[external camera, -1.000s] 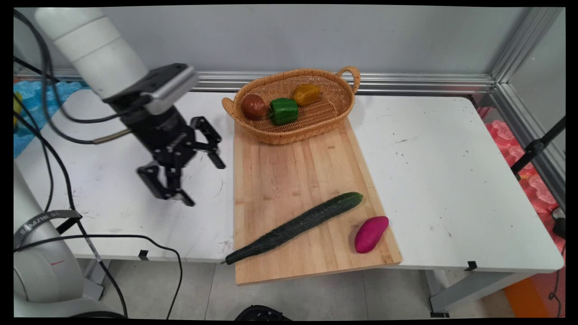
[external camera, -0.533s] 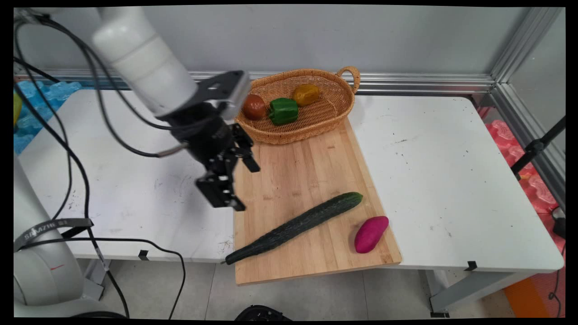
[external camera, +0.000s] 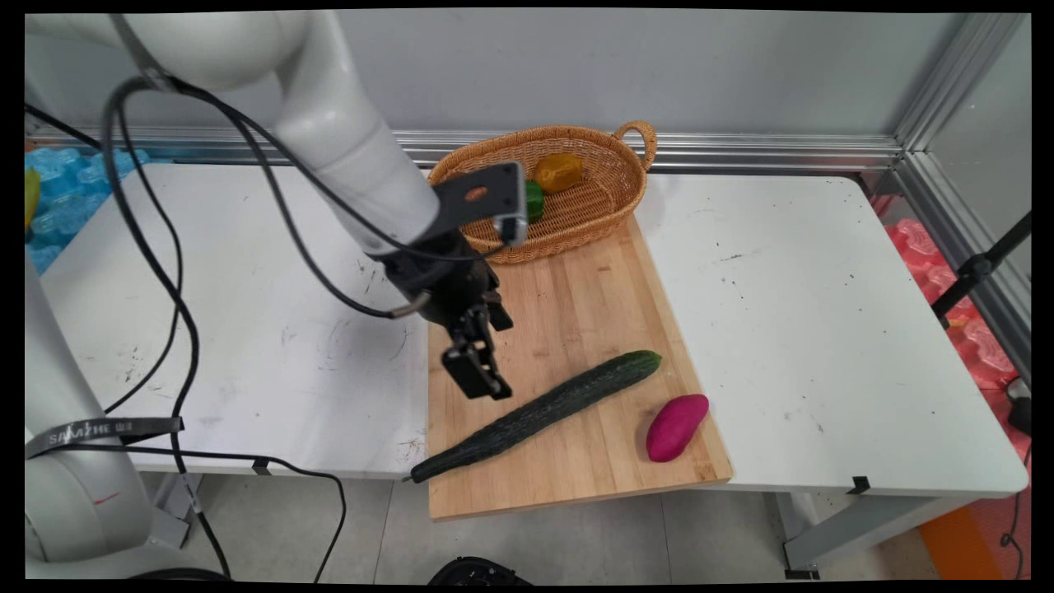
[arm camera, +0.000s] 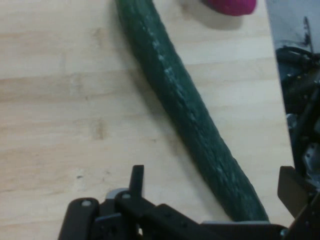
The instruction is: Pick up the cucumber from the cutting board
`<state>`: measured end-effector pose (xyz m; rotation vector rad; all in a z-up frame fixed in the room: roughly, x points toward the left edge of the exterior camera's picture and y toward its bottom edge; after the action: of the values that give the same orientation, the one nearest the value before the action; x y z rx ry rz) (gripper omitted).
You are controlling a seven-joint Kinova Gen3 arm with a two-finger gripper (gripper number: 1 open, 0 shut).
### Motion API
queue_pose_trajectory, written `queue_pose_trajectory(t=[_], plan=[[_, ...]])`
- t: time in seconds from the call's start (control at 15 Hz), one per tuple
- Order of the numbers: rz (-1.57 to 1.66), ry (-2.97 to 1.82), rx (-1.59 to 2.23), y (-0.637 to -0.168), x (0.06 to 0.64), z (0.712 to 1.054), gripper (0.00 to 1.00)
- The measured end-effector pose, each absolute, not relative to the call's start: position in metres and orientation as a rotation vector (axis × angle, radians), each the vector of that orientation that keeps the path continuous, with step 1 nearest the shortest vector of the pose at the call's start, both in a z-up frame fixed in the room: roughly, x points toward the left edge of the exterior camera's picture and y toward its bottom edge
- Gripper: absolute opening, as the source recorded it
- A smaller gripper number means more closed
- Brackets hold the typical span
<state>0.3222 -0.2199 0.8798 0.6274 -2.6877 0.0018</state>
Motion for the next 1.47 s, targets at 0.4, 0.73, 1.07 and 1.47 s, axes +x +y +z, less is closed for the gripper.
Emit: queue_pose_trajectory(t=[0.4, 0.73, 1.07, 1.47], plan=[[0.008, -2.686, 0.848, -0.227, 0.283, 0.851, 1.00], [0.010, -2.685, 0.972, -0.232, 0.260, 0.831, 1.00], [0.021, -2.697, 1.056, -0.236, 0.246, 0.814, 1.00], [0.032, -2.705, 1.118, -0.237, 0.235, 0.801, 1.00]])
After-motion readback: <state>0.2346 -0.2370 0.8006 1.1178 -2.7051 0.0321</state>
